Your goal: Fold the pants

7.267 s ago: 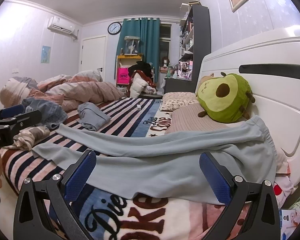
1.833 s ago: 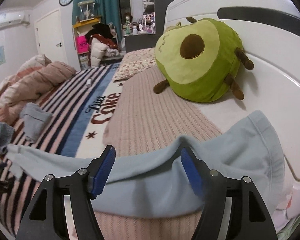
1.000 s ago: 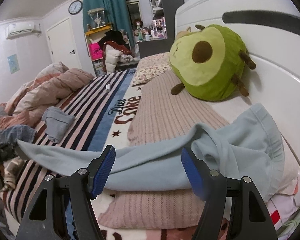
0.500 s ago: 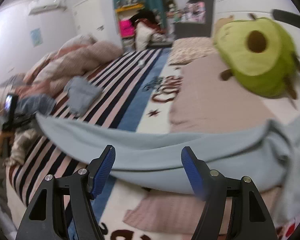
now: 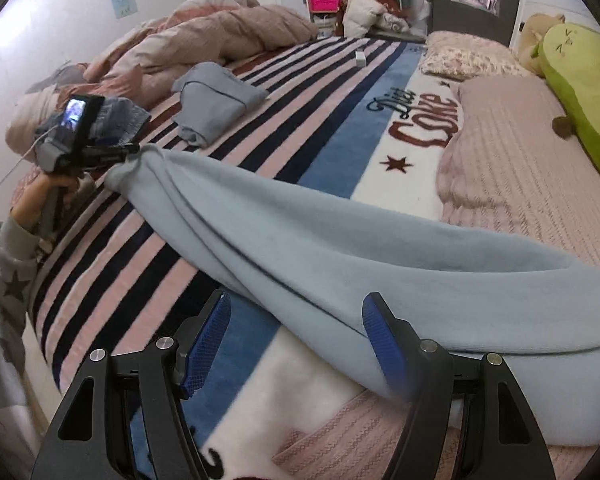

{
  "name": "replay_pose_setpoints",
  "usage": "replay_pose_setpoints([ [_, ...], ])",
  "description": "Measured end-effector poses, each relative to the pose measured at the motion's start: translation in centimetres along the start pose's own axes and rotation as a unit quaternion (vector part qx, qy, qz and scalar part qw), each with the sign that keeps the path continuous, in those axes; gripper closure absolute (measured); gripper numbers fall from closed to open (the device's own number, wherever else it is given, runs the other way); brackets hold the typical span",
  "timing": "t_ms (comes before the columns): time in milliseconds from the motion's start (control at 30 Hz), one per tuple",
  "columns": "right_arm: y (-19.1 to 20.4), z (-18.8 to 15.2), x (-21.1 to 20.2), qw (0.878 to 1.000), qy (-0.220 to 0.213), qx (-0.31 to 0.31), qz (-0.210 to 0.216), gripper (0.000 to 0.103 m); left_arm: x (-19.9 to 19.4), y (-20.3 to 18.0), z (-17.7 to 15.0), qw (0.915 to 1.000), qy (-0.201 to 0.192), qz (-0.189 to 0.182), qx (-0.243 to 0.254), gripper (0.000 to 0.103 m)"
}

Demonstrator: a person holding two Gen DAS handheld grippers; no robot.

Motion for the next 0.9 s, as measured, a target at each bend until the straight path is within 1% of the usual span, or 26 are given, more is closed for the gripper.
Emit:
replay_pose_setpoints([
  [33,0.1,0.0,-0.1,1.000,-0.001,-0.003,-0.005,0.038,-0.8,-0.2,-0.2,0.9999,-0.011,-0.011,0.002,0.046],
  [67,0.1,0.0,-0.4,1.000,-0.005,-0.009,-0.018,0.038,-1.5,-0.5,-0.5,0.9996,-0.018,-0.020,0.009,0.046],
  [133,0.1,0.1,-0.6,0.997,-0.009,-0.029,-0.072,0.038,-2.7,-1.7,-1.1,0.9984,-0.025,-0.042,0.029,0.043],
  [200,0.2,0.4,-0.2,0.992,-0.005,-0.049,-0.114,0.038,-3.8,-3.2,-1.9,0.9962,-0.031,-0.066,0.049,0.043],
  [300,0.1,0.8,0.9,0.990,0.011,-0.071,-0.124,0.039,-4.9,-5.6,-2.8,0.9930,-0.039,-0.085,0.073,0.043],
  [367,0.3,1.3,1.8,0.985,0.022,-0.088,-0.144,0.040,-5.6,-7.2,-3.4,0.9901,-0.047,-0.100,0.087,0.043],
  [467,0.1,2.0,2.7,0.981,0.027,-0.094,-0.169,0.041,-6.2,-9.5,-3.7,0.9857,-0.056,-0.122,0.101,0.043],
  [533,0.2,2.3,3.2,0.979,0.035,-0.109,-0.168,0.041,-6.4,-10.9,-3.6,0.9827,-0.068,-0.138,0.103,0.043],
  [567,0.3,2.4,3.6,0.977,0.042,-0.120,-0.169,0.043,-6.4,-11.3,-3.4,0.9823,-0.072,-0.142,0.098,0.043],
  [600,0.4,2.5,3.9,0.976,0.049,-0.129,-0.170,0.047,-6.3,-11.6,-3.3,0.9817,-0.076,-0.148,0.092,0.043],
  [633,0.6,2.6,4.3,0.973,0.062,-0.143,-0.170,0.056,-6.2,-11.8,-3.1,0.9807,-0.079,-0.157,0.084,0.043],
  [667,0.7,2.7,4.7,0.971,0.070,-0.150,-0.170,0.070,-6.0,-12.0,-2.9,0.9796,-0.082,-0.167,0.076,0.043],
  [700,0.7,2.8,4.8,0.970,0.071,-0.152,-0.175,0.081,-5.7,-12.0,-2.7,0.9788,-0.084,-0.175,0.066,0.043],
  [733,0.7,3.0,4.8,0.969,0.067,-0.151,-0.186,0.096,-5.6,-12.0,-2.7,0.9786,-0.085,-0.177,0.061,0.043],
  [767,0.6,3.2,4.6,0.969,0.061,-0.146,-0.189,0.097,-5.3,-11.9,-2.7,0.9783,-0.085,-0.179,0.059,0.043],
  [833,0.1,4.1,3.7,0.974,0.040,-0.125,-0.184,0.100,-4.8,-11.6,-3.0,0.9781,-0.083,-0.182,0.058,0.043],
  [900,-0.5,5.3,3.0,0.975,0.025,-0.104,-0.194,0.101,-4.1,-11.3,-3.1,0.9785,-0.078,-0.183,0.053,0.043],
])
Point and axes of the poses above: each gripper's, at about its wrist camera, not at the fingertips, and x roughly the way its jaws point, y to its left, z to its top, the point moved 3 cm from there along x, roughly the way its jaws point, and after that the axes turned 14 degrees about y, right-handed, at the moved point
